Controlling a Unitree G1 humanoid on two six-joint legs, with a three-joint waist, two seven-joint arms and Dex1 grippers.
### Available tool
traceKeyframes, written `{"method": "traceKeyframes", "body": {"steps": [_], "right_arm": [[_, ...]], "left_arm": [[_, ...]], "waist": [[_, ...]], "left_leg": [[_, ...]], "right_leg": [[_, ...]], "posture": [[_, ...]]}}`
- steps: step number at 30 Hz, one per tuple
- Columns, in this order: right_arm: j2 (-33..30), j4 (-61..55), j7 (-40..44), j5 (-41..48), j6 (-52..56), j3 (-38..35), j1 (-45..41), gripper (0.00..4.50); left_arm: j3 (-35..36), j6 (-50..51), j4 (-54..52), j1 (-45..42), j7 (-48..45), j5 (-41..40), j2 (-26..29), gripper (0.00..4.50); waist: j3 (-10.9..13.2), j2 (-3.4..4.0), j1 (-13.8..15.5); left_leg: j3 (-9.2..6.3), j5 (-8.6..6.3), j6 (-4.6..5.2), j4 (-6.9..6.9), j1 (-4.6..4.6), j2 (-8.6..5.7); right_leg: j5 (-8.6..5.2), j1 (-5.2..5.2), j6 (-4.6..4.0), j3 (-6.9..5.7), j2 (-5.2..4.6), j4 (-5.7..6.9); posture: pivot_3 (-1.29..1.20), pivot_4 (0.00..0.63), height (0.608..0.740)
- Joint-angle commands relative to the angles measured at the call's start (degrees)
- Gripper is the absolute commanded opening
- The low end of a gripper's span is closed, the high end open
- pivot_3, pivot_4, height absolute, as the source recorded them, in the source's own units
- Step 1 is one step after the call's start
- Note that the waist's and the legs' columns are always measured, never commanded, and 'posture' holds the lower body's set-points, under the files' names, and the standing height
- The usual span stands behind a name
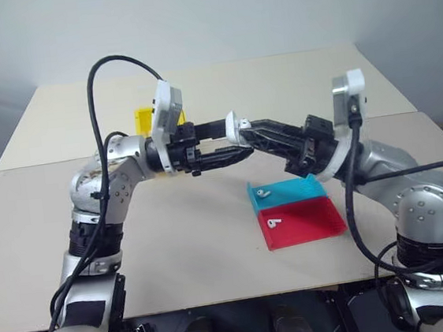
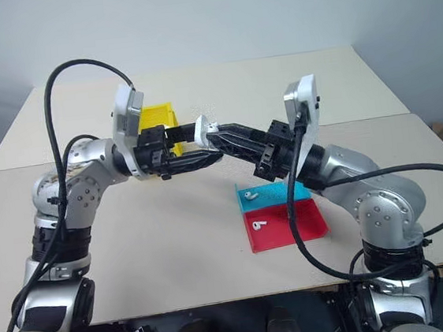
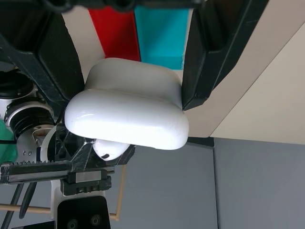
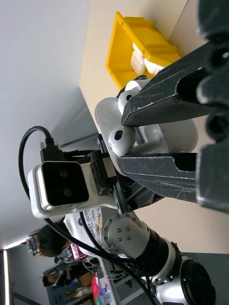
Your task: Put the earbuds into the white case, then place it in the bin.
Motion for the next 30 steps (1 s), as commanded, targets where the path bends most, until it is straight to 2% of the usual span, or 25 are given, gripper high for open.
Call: {"method": "traceKeyframes", "body": {"steps": [1,14,30], "right_arm": [[-1.62,-2.62,0.19,1.53,-0.5,-0.67,1.7,0.65],[-8.16,-7.48,3.51,6.9,-2.86,-3.57,9.39,0.65],[-13.09,-8.81,2.79,10.69,-5.5,-4.29,13.18,0.65]], "left_arm": [[2.14,0.5,-5.4,-0.82,1.4,-3.35,-0.62,2.84],[3.61,5.83,-13.89,1.92,5.68,-8.68,-0.77,2.84],[1.77,7.72,-16.18,2.01,6.76,-10.69,-1.15,2.84]], "waist": [[0.0,0.0,0.01],[0.0,-0.01,0.14],[0.01,-0.02,0.3]], "left_leg": [[0.0,0.0,0.0,0.0,0.02,0.01],[-0.01,-0.01,0.02,0.0,0.05,0.01],[-0.01,-0.02,0.03,0.0,0.11,0.02]], "right_leg": [[0.0,0.02,0.0,-0.01,0.0,0.0],[0.0,0.11,0.0,-0.01,0.0,-0.06],[0.0,0.19,0.01,-0.02,0.0,-0.1]], "posture": [[0.0,0.15,0.74],[0.0,0.15,0.74],[0.0,0.15,0.74]]}}
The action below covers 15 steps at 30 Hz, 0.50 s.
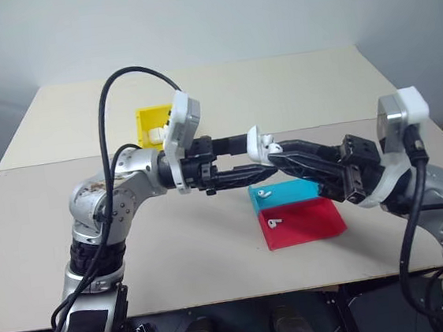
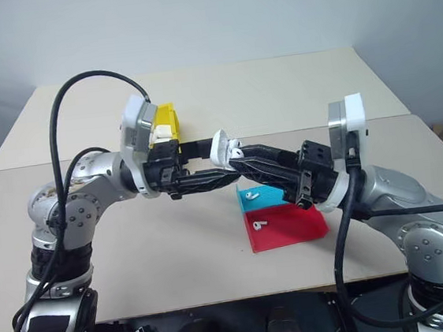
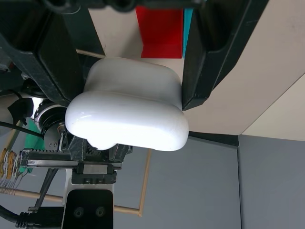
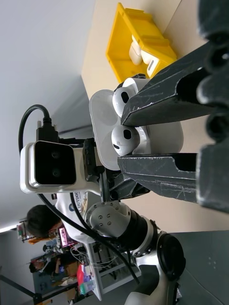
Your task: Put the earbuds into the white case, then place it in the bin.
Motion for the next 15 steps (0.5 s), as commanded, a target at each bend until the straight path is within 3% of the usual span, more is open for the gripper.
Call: {"method": "traceKeyframes", "body": {"steps": [1,6,15], "right_arm": [[-1.41,-0.26,-0.73,0.12,0.44,0.2,0.85,0.65],[-1.94,0.25,-1.41,0.9,0.73,0.85,-0.15,0.65],[-3.04,0.0,-2.32,1.43,0.51,0.66,-0.61,3.68]], "left_arm": [[2.24,-2.0,-3.04,-1.78,-0.59,-2.66,-0.2,2.84],[1.75,-2.59,-2.27,-2.07,-1.49,-2.06,-0.13,2.84],[0.74,-3.3,-1.94,-2.08,-1.98,-1.29,-0.78,2.84]], "waist": [[0.0,0.0,-0.01],[0.0,0.0,0.03],[0.0,0.0,0.13]], "left_leg": [[0.0,0.0,0.0,0.0,0.0,0.0],[0.0,0.0,0.0,0.0,0.0,0.0],[0.0,0.0,0.0,0.0,0.0,0.0]], "right_leg": [[0.0,0.0,0.0,0.0,0.0,-0.01],[0.0,0.0,0.0,0.0,0.0,-0.07],[0.0,0.01,0.0,-0.01,0.0,-0.12]], "posture": [[0.0,0.15,0.74],[0.0,0.15,0.74],[0.0,0.15,0.74]]}}
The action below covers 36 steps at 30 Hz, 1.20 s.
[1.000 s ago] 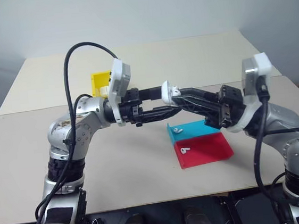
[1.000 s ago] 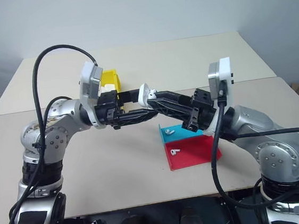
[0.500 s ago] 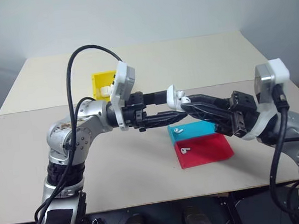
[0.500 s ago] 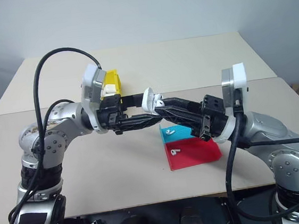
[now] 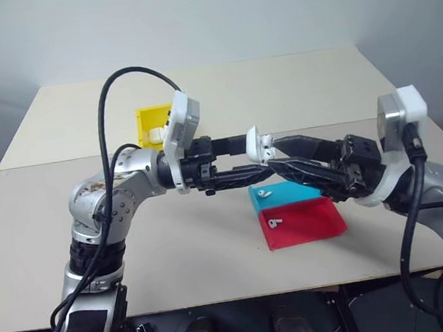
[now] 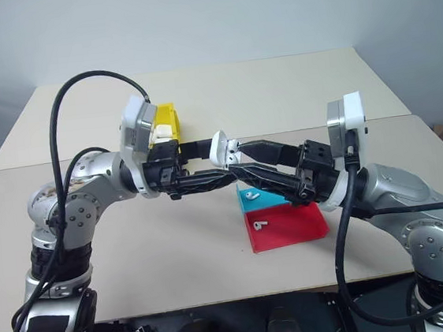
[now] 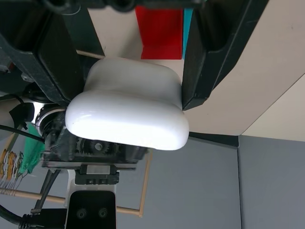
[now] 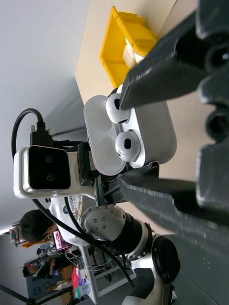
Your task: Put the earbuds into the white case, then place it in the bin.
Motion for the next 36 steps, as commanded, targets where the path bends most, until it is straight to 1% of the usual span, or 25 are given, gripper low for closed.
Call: {"method": "traceKeyframes", "body": {"steps": [1,2,3,8,12,15,18,19,22,26,27,30,34,36], "right_arm": [[-1.2,-0.59,-0.77,0.72,0.53,-0.03,-0.02,4.07],[-1.67,-0.7,-0.6,0.98,0.5,-0.53,0.31,4.44],[-2.3,-0.77,-0.17,1.02,0.4,-1.23,0.77,4.48],[-7.78,1.63,5.73,2.53,-0.2,-6.57,1.47,4.48],[-13.24,4.96,14.34,0.93,-0.92,-7.11,-1.45,4.48],[-16.88,8.98,22.12,-2.67,-2.48,-5.38,-5.47,3.88],[-19.51,15.21,29.63,-9.01,-5.24,-1.64,-12.33,2.91],[-19.95,17.31,31.72,-10.87,-6.07,-0.28,-14.74,2.52],[-19.77,24.67,37.86,-17.31,-9.24,5.11,-24.79,1.53],[-16.77,31.04,44.34,-24.71,-12.42,12.5,-35.78,0.11],[-15.61,31.91,45.64,-26.85,-13.43,14.5,-38.05,0.05],[-11.99,34.14,48.4,-33.66,-17.52,19.73,-43.15,0.05],[-8.49,36.06,52.27,-41.21,-23.76,24.79,-47.25,0.05],[-6.89,36.27,54.57,-43.08,-25.37,26.65,-48.9,0.05]], "left_arm": [[0.66,-2.94,-2.2,-2.1,-1.23,-1.49,-1.02,2.84],[0.53,-3.01,-2.07,-2.16,-1.09,-1.2,-1.13,2.84],[0.47,-3.07,-1.83,-2.25,-1.04,-1.08,-1.24,2.84],[-0.25,-2.67,-1.2,-3.23,-0.87,-0.67,-1.27,2.84],[-1.43,-1.64,-1.68,-4.13,-0.06,-0.09,-0.95,2.84],[-3.29,-1.02,-2.25,-4.61,1.77,1.7,-0.66,2.84],[-4.97,-1.23,-2.5,-4.7,3.62,3.54,-1.01,2.84],[-5.29,-1.23,-2.62,-4.77,4.26,3.87,-1.31,2.84],[-5.67,0.06,-3.59,-4.91,6.5,3.33,-2.44,2.84],[-5.54,0.73,-4.43,-4.42,6.66,2.78,-2.62,2.84],[-5.51,0.82,-4.61,-4.28,6.66,2.66,-2.6,2.84],[-5.53,0.92,-4.69,-4.11,6.61,2.59,-2.54,2.84],[-5.52,1.16,-4.66,-4.11,6.53,2.6,-2.13,2.84],[-5.38,1.15,-4.71,-4.05,6.31,2.54,-1.75,2.84]], "waist": [[0.0,-0.01,0.06],[0.0,0.0,0.08],[0.0,0.0,0.1],[0.01,-0.02,0.63],[0.01,-0.02,0.74],[0.01,-0.02,0.78],[0.01,-0.02,0.84],[0.01,-0.01,0.91],[0.01,-0.01,0.82],[0.01,-0.01,0.6],[0.01,-0.01,0.61],[0.01,-0.01,0.61],[0.01,-0.01,0.83],[0.01,-0.01,0.93]], "left_leg": [[0.0,0.0,0.0,0.0,0.0,0.0],[0.0,0.0,0.0,0.01,-0.01,0.0],[0.01,0.0,0.0,0.01,-0.01,0.0],[0.01,-0.01,0.02,0.02,-0.03,-0.01],[0.04,-0.02,0.03,0.02,0.04,0.01],[0.05,-0.02,0.04,0.03,0.04,0.03],[0.06,-0.03,0.05,0.05,0.03,0.02],[0.1,-0.03,0.05,0.05,0.05,0.02],[0.09,-0.03,0.05,0.03,0.04,0.04],[0.09,-0.03,0.05,0.02,-0.01,0.06],[0.12,-0.03,0.04,0.01,-0.01,0.05],[0.1,-0.03,0.04,0.02,-0.02,0.05],[0.08,-0.02,0.02,0.03,-0.05,0.04],[0.05,-0.01,0.01,0.03,-0.09,0.04]], "right_leg": [[0.0,0.0,0.0,0.0,0.0,0.0],[0.0,0.01,0.0,-0.01,0.0,0.0],[0.0,0.01,0.0,0.0,0.0,-0.02],[0.0,0.01,0.0,-0.01,0.0,-0.19],[0.0,0.06,0.0,0.01,0.01,-0.21],[0.0,0.07,0.0,0.01,0.03,-0.24],[0.0,0.08,0.0,0.02,0.03,-0.26],[0.0,0.07,0.0,0.05,0.03,-0.25],[0.0,0.03,0.0,0.04,0.03,-0.27],[0.0,-0.03,0.0,0.03,0.04,-0.26],[0.0,-0.05,0.0,0.07,0.03,-0.26],[0.0,-0.07,0.0,0.06,0.03,-0.22],[0.0,-0.09,0.0,0.03,0.02,-0.17],[0.0,-0.11,0.0,0.01,0.02,-0.13]], "posture": [[0.0,0.15,0.74],[0.0,0.15,0.74],[0.0,0.15,0.74],[0.0,0.15,0.74],[0.0,0.15,0.74],[0.0,0.15,0.74],[0.0,0.15,0.74],[0.0,0.15,0.74],[0.0,0.15,0.74],[0.0,0.15,0.74],[0.0,0.15,0.74],[0.0,0.15,0.74],[0.0,0.15,0.74],[0.0,0.15,0.74]]}}
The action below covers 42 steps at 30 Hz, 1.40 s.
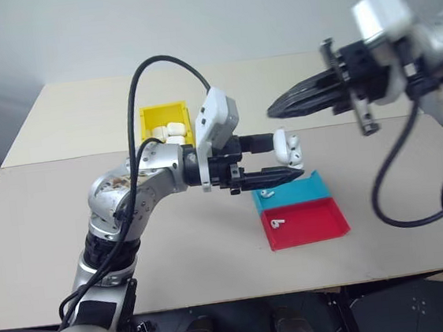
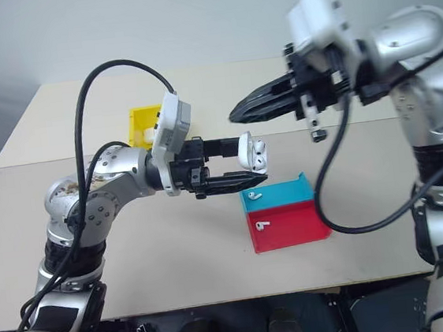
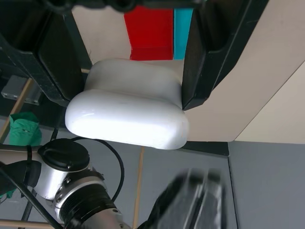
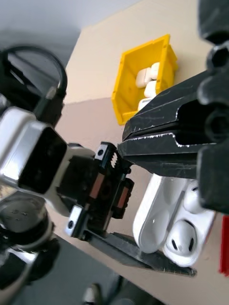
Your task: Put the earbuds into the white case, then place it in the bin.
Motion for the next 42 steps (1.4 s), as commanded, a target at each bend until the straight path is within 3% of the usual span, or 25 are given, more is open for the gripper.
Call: {"method": "traceKeyframes", "body": {"steps": [1,7,16,23,28,31,38,42], "right_arm": [[1.34,-0.43,3.84,-3.6,-4.22,1.51,-3.34,0.05],[-0.39,-2.47,8.13,-4.28,-6.55,1.82,-2.37,0.05],[-5.55,-3.86,6.47,-2.73,-7.03,-2.13,2.6,0.05],[-4.61,-9.61,-6.29,1.92,0.42,-13.07,12.64,0.05],[-5.37,-17.03,-17.54,13.69,13.73,-28.82,24.25,0.05],[-6.17,-21.39,-23.25,19.5,20.88,-33.93,30.0,0.05],[-5.1,-30.93,-34.5,27.38,29.99,-39.0,43.94,0.05],[-2.37,-34.26,-39.99,30.01,29.79,-38.77,47.36,0.05]], "left_arm": [[0.85,-0.22,-1.84,-0.29,-0.25,-0.79,0.5,2.84],[1.93,-0.31,-2.29,0.39,-0.31,-1.34,1.65,2.84],[3.62,-0.5,-2.6,1.13,0.47,-2.03,2.73,2.84],[5.54,-0.03,-3.71,2.26,2.33,-3.32,3.25,2.84],[10.06,-0.28,-3.14,5.21,3.83,-4.99,4.12,2.84],[13.5,-0.91,-1.46,6.75,4.36,-6.38,4.5,2.84],[18.57,-3.35,2.9,10.14,4.95,-3.64,8.99,2.84],[17.09,-7.02,8.5,8.75,15.28,5.81,7.68,2.84]], "waist": [[0.0,0.0,0.04],[0.0,0.0,0.36],[0.0,0.0,0.19],[0.0,-0.01,0.3],[0.0,-0.01,0.6],[0.0,-0.01,0.63],[0.0,-0.01,0.23],[0.0,-0.01,0.46]], "left_leg": [[0.0,0.0,0.0,-0.01,-0.02,0.0],[-0.06,0.01,-0.02,0.0,-0.09,-0.02],[-0.06,0.0,0.0,-0.01,-0.06,-0.01],[-0.05,0.0,0.0,0.0,-0.07,-0.01],[-0.1,-0.01,0.01,-0.03,-0.05,0.02],[-0.08,-0.02,0.02,-0.01,-0.09,0.03],[-0.03,-0.02,0.04,-0.02,0.1,0.0],[-0.01,-0.02,0.04,0.02,0.11,-0.04]], "right_leg": [[0.0,-0.02,0.0,0.0,0.0,0.04],[0.0,-0.02,0.0,-0.06,-0.03,0.05],[0.0,-0.02,0.0,-0.07,-0.02,0.05],[0.0,-0.01,0.0,-0.04,-0.04,0.11],[0.0,0.04,0.0,-0.09,-0.04,0.08],[0.0,0.04,0.0,-0.05,-0.07,0.06],[0.0,0.12,0.0,0.0,-0.03,-0.01],[0.0,0.14,0.0,0.03,-0.04,-0.02]], "posture": [[0.0,0.15,0.74],[0.0,0.15,0.74],[0.0,0.15,0.74],[0.0,0.15,0.74],[0.0,0.15,0.74],[0.0,0.15,0.74],[0.0,0.15,0.74],[0.0,0.15,0.74]]}}
